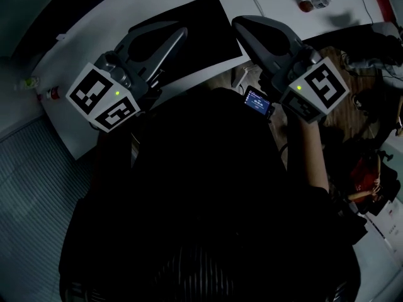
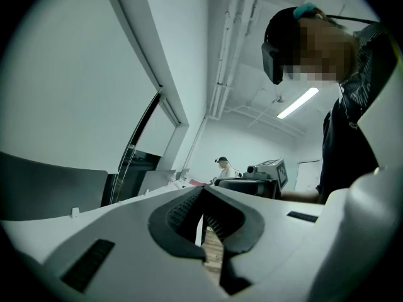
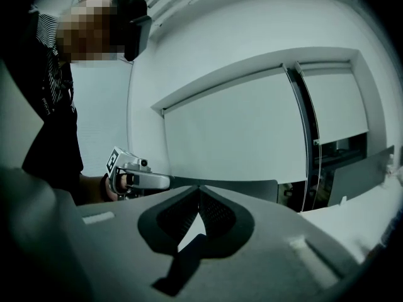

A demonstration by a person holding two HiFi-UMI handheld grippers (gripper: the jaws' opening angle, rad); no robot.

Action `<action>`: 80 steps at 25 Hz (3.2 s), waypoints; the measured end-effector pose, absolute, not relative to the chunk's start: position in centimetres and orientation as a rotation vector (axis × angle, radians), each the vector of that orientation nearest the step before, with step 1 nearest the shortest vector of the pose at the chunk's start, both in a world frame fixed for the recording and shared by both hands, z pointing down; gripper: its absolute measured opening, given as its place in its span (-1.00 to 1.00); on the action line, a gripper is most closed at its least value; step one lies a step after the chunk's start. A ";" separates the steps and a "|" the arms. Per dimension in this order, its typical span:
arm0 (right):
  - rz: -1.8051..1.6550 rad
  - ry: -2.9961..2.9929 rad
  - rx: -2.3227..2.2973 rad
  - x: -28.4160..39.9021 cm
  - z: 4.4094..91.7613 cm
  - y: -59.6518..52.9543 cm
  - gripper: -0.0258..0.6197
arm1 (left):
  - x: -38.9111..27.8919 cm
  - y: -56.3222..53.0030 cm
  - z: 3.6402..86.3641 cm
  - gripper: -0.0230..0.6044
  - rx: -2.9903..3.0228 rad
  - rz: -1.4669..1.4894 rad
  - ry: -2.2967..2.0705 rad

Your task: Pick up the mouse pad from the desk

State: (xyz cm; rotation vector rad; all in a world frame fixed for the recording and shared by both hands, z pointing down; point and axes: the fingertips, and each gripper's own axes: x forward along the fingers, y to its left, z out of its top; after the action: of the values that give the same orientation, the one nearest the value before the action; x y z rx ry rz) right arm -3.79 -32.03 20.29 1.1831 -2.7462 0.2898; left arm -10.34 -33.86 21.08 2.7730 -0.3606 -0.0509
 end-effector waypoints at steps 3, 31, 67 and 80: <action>0.315 -2.736 1.201 -3.4 20.6 -33.1 -0.91 | -10.1 -34.8 21.1 -0.90 2.766 -0.069 -0.355; 0.713 -2.907 0.899 14.7 26.5 -47.8 -0.91 | 4.9 -45.5 26.1 -0.90 2.521 0.167 -0.627; 0.977 -2.657 1.069 17.9 34.9 -51.1 -0.59 | 8.2 -48.3 31.0 -0.90 2.450 0.253 -0.457; 1.065 -2.520 1.117 17.1 40.5 -53.1 -0.23 | 5.8 -47.8 32.2 -0.90 2.388 0.213 -0.472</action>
State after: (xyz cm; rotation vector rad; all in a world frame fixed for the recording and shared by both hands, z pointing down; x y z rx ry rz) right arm 17.09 -53.11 40.55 1.1170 -2.5196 1.0649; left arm 5.78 -47.81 32.18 2.3876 -0.4722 0.2133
